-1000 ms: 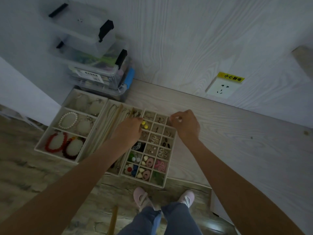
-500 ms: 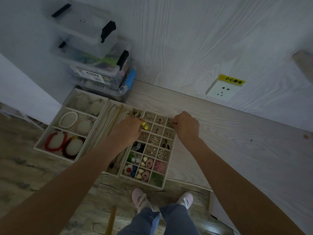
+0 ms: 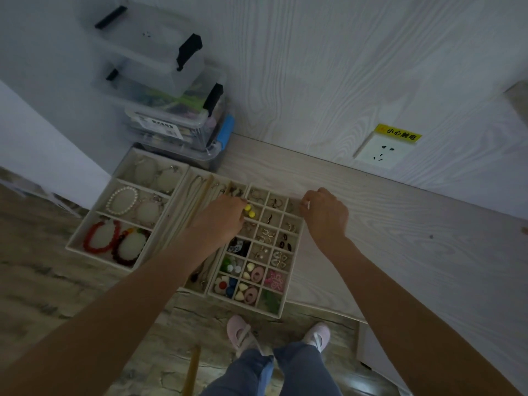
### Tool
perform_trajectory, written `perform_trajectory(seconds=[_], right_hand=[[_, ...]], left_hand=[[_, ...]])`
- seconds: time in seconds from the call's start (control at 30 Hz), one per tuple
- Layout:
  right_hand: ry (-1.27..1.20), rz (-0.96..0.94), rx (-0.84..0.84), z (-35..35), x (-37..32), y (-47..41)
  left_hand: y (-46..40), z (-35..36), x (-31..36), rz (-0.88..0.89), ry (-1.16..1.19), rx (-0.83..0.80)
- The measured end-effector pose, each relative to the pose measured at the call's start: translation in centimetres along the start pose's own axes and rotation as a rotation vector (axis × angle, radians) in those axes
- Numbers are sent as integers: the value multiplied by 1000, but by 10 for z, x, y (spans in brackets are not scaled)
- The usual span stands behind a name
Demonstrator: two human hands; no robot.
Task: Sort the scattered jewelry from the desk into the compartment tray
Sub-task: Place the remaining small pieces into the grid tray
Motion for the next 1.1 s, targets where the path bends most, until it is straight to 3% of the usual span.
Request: perform_trajectory(seconds=[0.17,0.27,0.47,0.63,0.9,1.1], right_hand=[[3,31,-53,5,-8,-6],[-139,95,-45,1,-4,-5],[-1019,480,-319,7,24,-13],[-1428,432,-507,-5,18,-4],[-1433,354,-387,-3,22,1],[-1079,277,-292,6,25,-1]], left_hand=[[0,-1,1,6,-4,3],[0,-1,1,2,0,0],[-3,1,-1,-15,1,-5],[-3,1,1,-25,-15,-23],[-4,3,1,-38,-35,-15],[-4,5,2,-39,-55,-8]])
Point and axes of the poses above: each hand's wrist, its own y-axis away from the middle knuckle, its own z-axis out of the palm, x = y × z, the point moved 5 cm from there along -y, towards the middle knuckle, and after that the axes turned 2 degrees about y, right-handed, at the moved point
